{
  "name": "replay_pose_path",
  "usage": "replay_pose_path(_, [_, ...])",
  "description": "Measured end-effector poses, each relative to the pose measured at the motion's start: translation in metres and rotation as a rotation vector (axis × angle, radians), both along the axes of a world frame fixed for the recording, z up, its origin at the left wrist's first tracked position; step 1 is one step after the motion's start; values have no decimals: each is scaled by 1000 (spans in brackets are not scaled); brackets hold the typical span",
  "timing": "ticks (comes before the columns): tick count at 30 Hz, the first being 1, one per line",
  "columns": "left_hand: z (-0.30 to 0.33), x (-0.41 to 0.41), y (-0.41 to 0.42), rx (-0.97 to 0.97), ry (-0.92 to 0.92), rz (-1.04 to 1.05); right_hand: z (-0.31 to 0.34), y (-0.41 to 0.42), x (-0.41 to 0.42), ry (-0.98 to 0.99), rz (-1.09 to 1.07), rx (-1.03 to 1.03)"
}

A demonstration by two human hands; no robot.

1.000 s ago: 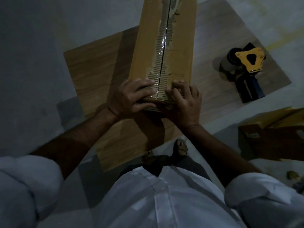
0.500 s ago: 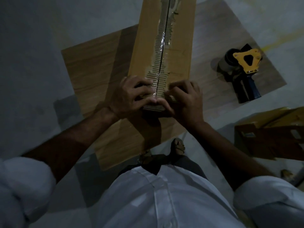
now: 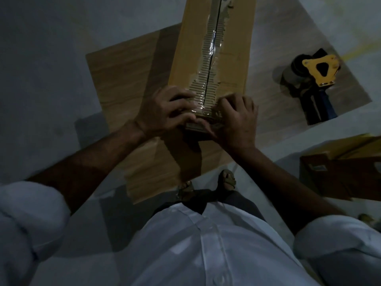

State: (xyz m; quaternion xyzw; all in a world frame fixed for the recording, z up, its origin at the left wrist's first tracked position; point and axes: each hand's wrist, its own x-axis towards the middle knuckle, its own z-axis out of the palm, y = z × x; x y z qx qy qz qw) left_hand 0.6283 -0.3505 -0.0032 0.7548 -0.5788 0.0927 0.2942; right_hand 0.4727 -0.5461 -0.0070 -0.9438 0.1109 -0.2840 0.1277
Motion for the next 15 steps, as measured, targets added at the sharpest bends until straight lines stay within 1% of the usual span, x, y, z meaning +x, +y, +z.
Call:
replay_pose_path(3, [-12, -8, -6, -59, -87, 93, -10, 3, 3, -46, -34, -64])
replay_pose_path(6, [-24, -11, -3, -45, -197, 126, -17, 7, 1, -65, -54, -106])
replay_pose_path(8, [-27, -13, -1, -5, -251, 151, -16, 9, 2, -31, -89, -129])
replay_pose_path(11, [-26, -20, 1, 66, -243, 224, -10, 16, -1, 35, -110, -102])
replay_pose_path(13, [-24, -28, -1, 39, -196, 270, -2, 18, -2, 84, -111, -19])
replay_pose_path(15, [-22, -31, -2, -30, -144, 273, 2, 16, -2, 60, -94, 19])
